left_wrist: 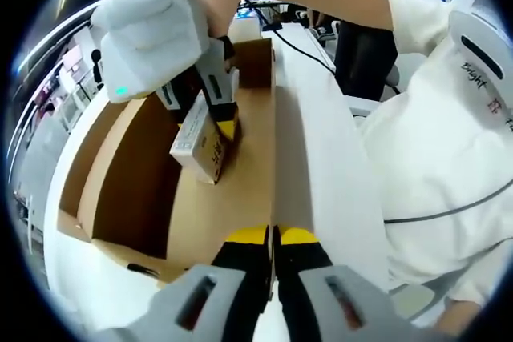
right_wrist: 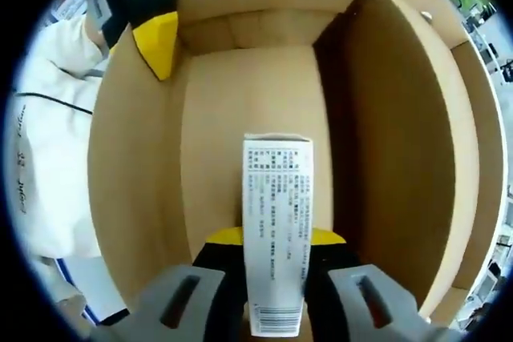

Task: Operate the shoe box by opening the lid, removing the specified soft item, and placing it in the target area until the item is outside and the box remains undamaged.

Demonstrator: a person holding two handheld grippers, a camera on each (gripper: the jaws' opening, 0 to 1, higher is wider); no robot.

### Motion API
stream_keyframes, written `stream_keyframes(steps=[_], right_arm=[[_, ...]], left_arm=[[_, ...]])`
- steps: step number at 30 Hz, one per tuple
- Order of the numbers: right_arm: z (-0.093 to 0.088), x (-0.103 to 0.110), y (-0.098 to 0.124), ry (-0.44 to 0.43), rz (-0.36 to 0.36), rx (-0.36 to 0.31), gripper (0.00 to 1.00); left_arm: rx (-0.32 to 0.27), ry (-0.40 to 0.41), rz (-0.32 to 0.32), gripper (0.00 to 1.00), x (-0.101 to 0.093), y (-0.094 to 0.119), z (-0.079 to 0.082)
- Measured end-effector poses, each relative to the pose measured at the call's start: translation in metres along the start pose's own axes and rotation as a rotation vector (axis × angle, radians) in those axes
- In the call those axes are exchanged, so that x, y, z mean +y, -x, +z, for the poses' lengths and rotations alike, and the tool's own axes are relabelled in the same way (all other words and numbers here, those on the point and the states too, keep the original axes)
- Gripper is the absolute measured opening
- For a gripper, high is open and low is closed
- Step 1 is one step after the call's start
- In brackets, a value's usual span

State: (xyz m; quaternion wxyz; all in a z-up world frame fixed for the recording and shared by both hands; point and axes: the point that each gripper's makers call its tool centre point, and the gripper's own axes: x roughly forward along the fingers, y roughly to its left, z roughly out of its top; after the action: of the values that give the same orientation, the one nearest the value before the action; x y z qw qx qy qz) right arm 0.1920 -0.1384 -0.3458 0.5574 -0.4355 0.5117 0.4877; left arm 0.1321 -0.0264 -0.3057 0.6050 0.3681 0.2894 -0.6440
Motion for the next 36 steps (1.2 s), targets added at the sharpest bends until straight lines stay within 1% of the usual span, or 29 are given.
stream_keyframes(steps=[3,4,6,8,10,13,15,16,17,22,24,26,29,32,33,34,36], right_arm=[[0.0010,-0.0022,-0.0005,-0.013,0.005,0.019,0.23],[0.0009,-0.0011,-0.0008,0.001,0.000,0.033,0.23],[0.0011,-0.0017,-0.0010,-0.011,-0.007,0.043,0.23],[0.0009,-0.0015,-0.0011,-0.005,-0.015,0.055,0.23],[0.0006,-0.0018,-0.0011,-0.017,-0.016,0.063,0.23],[0.0003,-0.0022,-0.0013,-0.031,-0.023,0.060,0.23],[0.0004,-0.0022,-0.0014,-0.025,-0.024,0.060,0.23],[-0.0001,-0.0027,-0.0012,-0.024,-0.023,0.056,0.23],[-0.0002,-0.0032,-0.0013,-0.043,-0.017,0.039,0.23],[0.0006,-0.0026,-0.0019,-0.021,-0.020,0.039,0.23],[0.0006,-0.0028,-0.0019,-0.026,-0.021,0.041,0.23],[0.0008,-0.0028,-0.0019,-0.008,-0.022,0.041,0.23],[-0.0003,-0.0035,-0.0014,-0.018,-0.014,0.016,0.23],[-0.0001,-0.0029,-0.0009,0.003,-0.006,-0.057,0.23],[0.0011,-0.0021,-0.0009,0.005,0.007,-0.100,0.23],[0.0012,-0.0022,-0.0006,0.007,0.013,-0.126,0.22],[-0.0010,-0.0031,0.0003,-0.009,0.019,-0.143,0.22]], left_arm=[[-0.001,0.002,-0.002,0.01,-0.0001,0.0000,0.0003],[-0.002,0.002,-0.002,0.01,0.0001,0.0000,0.0003],[-0.001,0.002,-0.001,0.01,0.0002,-0.0002,0.0003],[0.001,0.002,-0.002,0.01,0.0001,-0.0003,0.0003],[0.010,0.022,-0.019,0.01,0.0006,-0.0006,0.0006],[0.013,0.023,-0.018,0.01,-0.0002,-0.0007,0.0001],[0.009,0.018,-0.012,0.01,-0.0003,-0.0005,-0.0001],[0.008,0.016,-0.011,0.01,-0.0001,-0.0004,-0.0003],[0.007,0.015,-0.009,0.01,0.0001,-0.0004,-0.0003],[0.004,0.013,-0.007,0.01,0.0003,-0.0002,-0.0005],[0.004,0.014,-0.008,0.01,0.0001,-0.0002,-0.0005],[0.004,0.015,-0.009,0.01,0.0000,-0.0002,-0.0007],[0.003,0.014,-0.009,0.01,-0.0001,-0.0002,-0.0007],[0.003,0.013,-0.013,0.01,-0.0004,-0.0001,-0.0008],[0.003,0.016,-0.015,0.01,-0.0004,-0.0001,-0.0008],[0.005,0.019,-0.017,0.01,-0.0004,-0.0001,-0.0009],[0.007,0.021,-0.016,0.01,-0.0004,-0.0002,-0.0012]])
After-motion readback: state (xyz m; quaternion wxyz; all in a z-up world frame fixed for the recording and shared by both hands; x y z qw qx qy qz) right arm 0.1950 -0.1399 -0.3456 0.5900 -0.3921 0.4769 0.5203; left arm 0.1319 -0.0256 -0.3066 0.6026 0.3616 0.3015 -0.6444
